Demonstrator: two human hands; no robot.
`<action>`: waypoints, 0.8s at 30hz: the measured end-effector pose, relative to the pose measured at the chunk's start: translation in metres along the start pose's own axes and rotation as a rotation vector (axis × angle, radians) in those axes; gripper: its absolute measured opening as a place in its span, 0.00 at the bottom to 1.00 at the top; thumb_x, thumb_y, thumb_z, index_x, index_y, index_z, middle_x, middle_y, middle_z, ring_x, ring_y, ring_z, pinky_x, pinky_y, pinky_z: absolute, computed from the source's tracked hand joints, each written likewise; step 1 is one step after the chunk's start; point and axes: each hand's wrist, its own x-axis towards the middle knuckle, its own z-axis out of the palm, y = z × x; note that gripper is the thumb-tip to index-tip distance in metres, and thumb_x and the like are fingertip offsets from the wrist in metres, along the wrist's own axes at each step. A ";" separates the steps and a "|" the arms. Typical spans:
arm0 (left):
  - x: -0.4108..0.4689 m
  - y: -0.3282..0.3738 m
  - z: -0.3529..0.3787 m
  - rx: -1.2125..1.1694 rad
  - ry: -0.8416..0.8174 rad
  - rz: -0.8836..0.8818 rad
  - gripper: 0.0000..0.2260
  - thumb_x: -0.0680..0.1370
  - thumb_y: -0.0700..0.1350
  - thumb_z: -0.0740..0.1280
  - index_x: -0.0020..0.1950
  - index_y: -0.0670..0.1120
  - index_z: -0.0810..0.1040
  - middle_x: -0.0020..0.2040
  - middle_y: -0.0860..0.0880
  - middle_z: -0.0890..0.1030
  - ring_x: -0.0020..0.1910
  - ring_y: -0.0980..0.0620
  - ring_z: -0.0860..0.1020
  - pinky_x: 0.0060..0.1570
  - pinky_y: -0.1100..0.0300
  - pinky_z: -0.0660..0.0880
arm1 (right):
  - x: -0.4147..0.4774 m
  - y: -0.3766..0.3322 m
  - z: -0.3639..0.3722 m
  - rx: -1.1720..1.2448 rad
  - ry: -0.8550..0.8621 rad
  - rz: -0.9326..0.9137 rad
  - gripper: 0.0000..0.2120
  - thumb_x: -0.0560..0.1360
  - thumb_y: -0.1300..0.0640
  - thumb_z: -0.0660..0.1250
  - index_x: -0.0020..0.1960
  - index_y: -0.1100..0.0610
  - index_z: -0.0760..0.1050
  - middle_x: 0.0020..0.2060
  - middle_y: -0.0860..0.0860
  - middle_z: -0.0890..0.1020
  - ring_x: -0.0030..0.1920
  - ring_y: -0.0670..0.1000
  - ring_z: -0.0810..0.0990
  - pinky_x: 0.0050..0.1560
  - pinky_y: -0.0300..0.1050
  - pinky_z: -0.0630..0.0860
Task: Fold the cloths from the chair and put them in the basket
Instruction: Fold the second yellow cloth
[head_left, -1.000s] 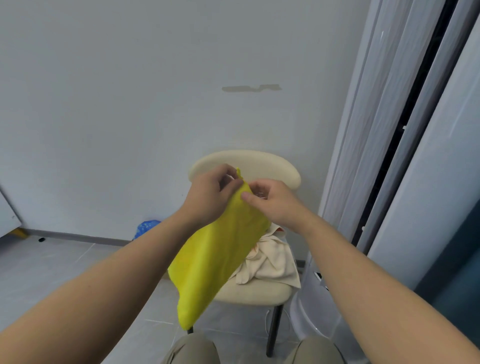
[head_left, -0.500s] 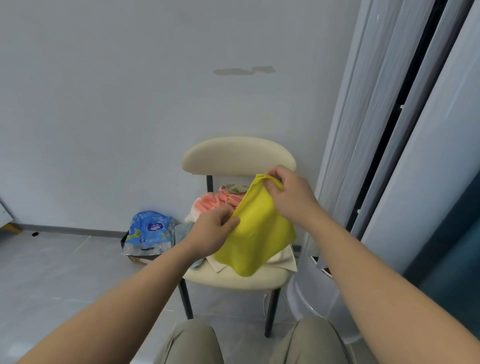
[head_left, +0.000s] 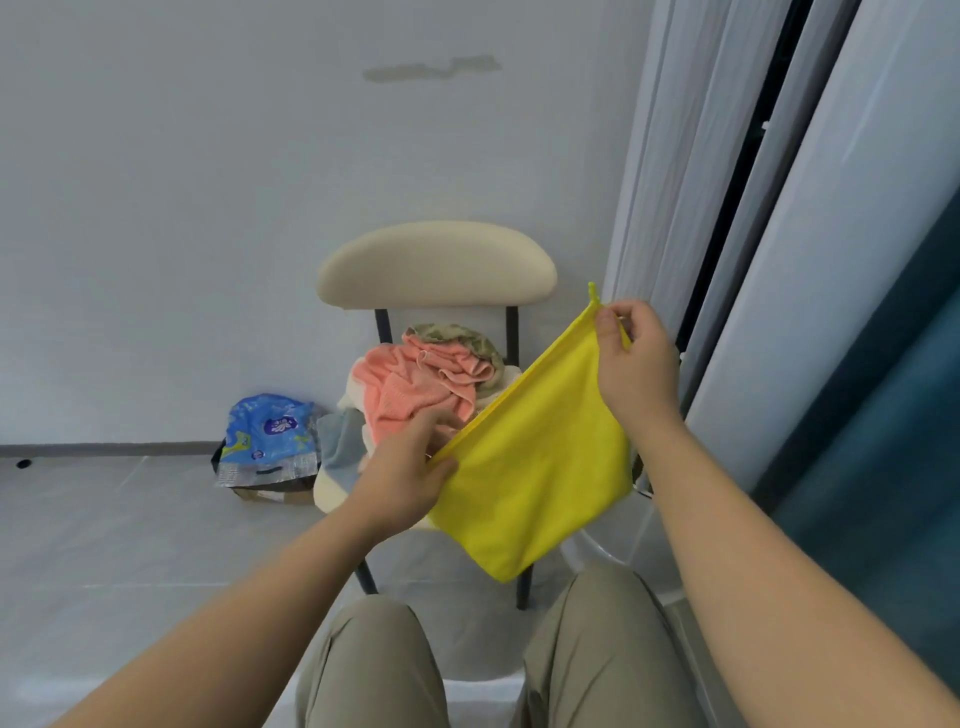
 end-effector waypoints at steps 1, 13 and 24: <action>-0.002 -0.003 0.000 0.023 0.000 -0.015 0.18 0.78 0.40 0.70 0.61 0.60 0.74 0.49 0.60 0.80 0.49 0.64 0.77 0.48 0.64 0.74 | 0.001 0.001 -0.003 -0.012 0.019 -0.004 0.06 0.83 0.55 0.64 0.51 0.56 0.77 0.41 0.44 0.78 0.44 0.39 0.73 0.41 0.24 0.66; 0.000 -0.024 -0.026 -0.300 0.224 -0.226 0.09 0.78 0.40 0.72 0.52 0.54 0.82 0.43 0.48 0.83 0.44 0.50 0.81 0.51 0.51 0.80 | -0.004 0.038 -0.026 -0.074 0.118 0.194 0.10 0.84 0.53 0.61 0.55 0.60 0.76 0.47 0.49 0.79 0.49 0.49 0.75 0.45 0.41 0.66; 0.003 -0.011 -0.045 -0.329 0.296 -0.185 0.07 0.79 0.42 0.73 0.50 0.50 0.76 0.39 0.48 0.82 0.36 0.51 0.82 0.43 0.48 0.83 | -0.004 0.049 -0.022 -0.118 0.068 0.321 0.14 0.85 0.52 0.59 0.59 0.62 0.75 0.49 0.51 0.78 0.49 0.52 0.74 0.47 0.44 0.67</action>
